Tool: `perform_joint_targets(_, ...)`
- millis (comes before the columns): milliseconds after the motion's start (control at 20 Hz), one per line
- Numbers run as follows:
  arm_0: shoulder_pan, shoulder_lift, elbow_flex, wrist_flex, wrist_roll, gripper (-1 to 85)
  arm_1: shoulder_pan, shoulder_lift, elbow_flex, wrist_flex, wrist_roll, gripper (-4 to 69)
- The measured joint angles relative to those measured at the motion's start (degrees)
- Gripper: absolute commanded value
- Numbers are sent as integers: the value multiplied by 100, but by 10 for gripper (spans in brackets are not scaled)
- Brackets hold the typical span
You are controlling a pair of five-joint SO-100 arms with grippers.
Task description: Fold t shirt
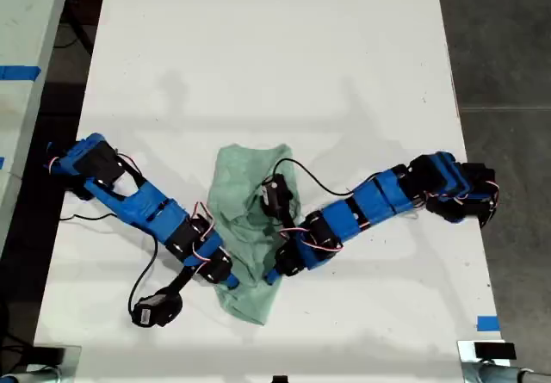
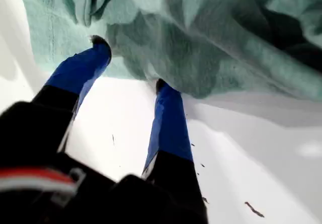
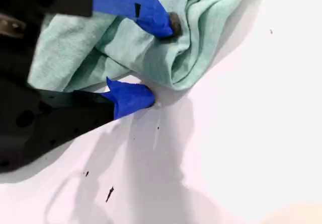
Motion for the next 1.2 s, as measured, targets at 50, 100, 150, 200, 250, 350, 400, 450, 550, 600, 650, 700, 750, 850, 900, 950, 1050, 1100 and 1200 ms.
perform_joint_targets(50,-35,0,0,-35,0,175,0,-26,0,9,0,25)
perform_joint_targets(100,-35,-9,0,-35,0,175,0,-105,-9,9,0,19)
perform_joint_targets(150,-35,-9,0,-35,0,175,0,-185,-44,35,0,19)
perform_joint_targets(200,-35,-9,0,-62,0,174,0,-237,-62,88,9,19)
perform_joint_targets(250,-53,-9,0,-97,0,168,9,-272,-70,176,44,19)
perform_joint_targets(350,-149,-9,0,-105,0,148,18,-272,-88,492,158,19)
perform_joint_targets(400,-193,-9,0,-141,0,128,26,-264,-88,659,220,19)
perform_joint_targets(450,-211,-9,0,-167,9,79,35,-229,-88,800,264,19)
perform_joint_targets(550,-220,-9,0,-229,18,-2,-26,-70,-88,958,281,19)
perform_joint_targets(600,-220,-9,0,-255,18,-2,-62,44,-79,967,272,19)
perform_joint_targets(650,-220,-9,0,-272,18,-2,-88,167,26,967,255,19)
perform_joint_targets(700,-220,44,0,-264,18,-2,-123,246,35,976,237,19)
perform_joint_targets(750,-220,114,0,-334,18,-2,-149,343,53,984,237,19)
perform_joint_targets(850,-220,369,0,-404,18,-2,-193,483,53,1063,114,64)
perform_joint_targets(900,-220,439,0,-404,18,-2,-193,554,53,1028,62,174)
perform_joint_targets(950,-220,457,0,-404,35,-2,-193,580,53,958,44,215)
perform_joint_targets(1050,-220,457,0,-466,53,-2,-272,580,62,747,62,292)
perform_joint_targets(1100,-220,457,0,-510,53,-2,-352,580,62,545,88,326)
perform_joint_targets(1200,-220,457,0,-571,79,-2,-554,580,62,53,158,349)
